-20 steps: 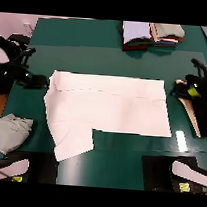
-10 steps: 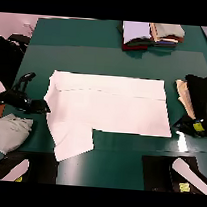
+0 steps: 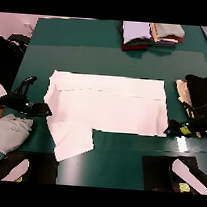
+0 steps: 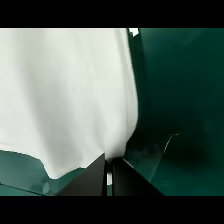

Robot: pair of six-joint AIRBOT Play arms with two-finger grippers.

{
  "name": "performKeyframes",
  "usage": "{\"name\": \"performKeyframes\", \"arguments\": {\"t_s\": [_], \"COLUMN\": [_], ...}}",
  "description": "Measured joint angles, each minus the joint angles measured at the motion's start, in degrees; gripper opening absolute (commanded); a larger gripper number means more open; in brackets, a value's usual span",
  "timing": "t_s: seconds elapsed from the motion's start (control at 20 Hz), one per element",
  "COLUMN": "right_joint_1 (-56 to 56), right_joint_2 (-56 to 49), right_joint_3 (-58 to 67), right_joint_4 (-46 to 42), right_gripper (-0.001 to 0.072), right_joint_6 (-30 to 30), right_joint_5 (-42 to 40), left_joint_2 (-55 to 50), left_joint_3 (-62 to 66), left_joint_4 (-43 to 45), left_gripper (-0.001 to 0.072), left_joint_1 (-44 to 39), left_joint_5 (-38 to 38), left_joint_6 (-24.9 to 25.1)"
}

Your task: Fold the shirts.

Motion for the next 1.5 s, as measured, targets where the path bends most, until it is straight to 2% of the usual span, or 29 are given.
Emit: {"name": "performKeyframes", "arguments": {"t_s": [0.4,0.7,0.95,1.0,1.05,1.1,1.15,1.3,1.5], "right_joint_1": [1.03,3.85,6.62,6.86,7.02,7.15,7.23,7.39,7.39], "right_joint_2": [6.78,7.67,7.78,7.78,7.78,7.80,7.82,8.04,10.67], "right_joint_3": [3.65,10.01,13.16,13.40,13.57,13.70,13.79,13.97,14.01], "right_joint_4": [-0.46,-0.42,-0.44,-0.44,-0.44,-0.44,-0.46,-0.50,-1.60], "right_gripper": [0.0016,0.0016,0.0016,0.0016,0.0016,0.0017,0.0016,0.0016,0.0016], "right_joint_6": [-0.22,-0.17,0.37,0.66,0.85,1.03,1.07,1.20,1.51], "right_joint_5": [1.14,2.32,2.56,2.56,2.56,2.56,2.56,3.58,5.95], "left_joint_2": [2.54,2.93,2.99,3.04,3.04,2.93,2.93,3.21,8.52], "left_joint_3": [-11.17,-15.76,-18.84,-19.32,-19.76,-20.28,-20.50,-19.71,-15.45], "left_joint_4": [0.17,-5.49,-9.18,-10.01,-10.71,-10.99,-11.52,-14.08,-14.97], "left_gripper": [0.0521,0.0520,0.0517,0.0428,0.0244,0.0095,0.0023,0.0021,0.0021], "left_joint_1": [-0.02,-0.09,-0.09,-0.09,-0.09,-0.11,-0.15,-0.13,-0.13], "left_joint_5": [-2.93,2.21,3.10,3.30,4.09,4.83,5.73,5.68,1.27], "left_joint_6": [-0.87,-1.95,-2.10,-2.10,-2.16,-2.12,-2.03,-0.57,-0.07]}}
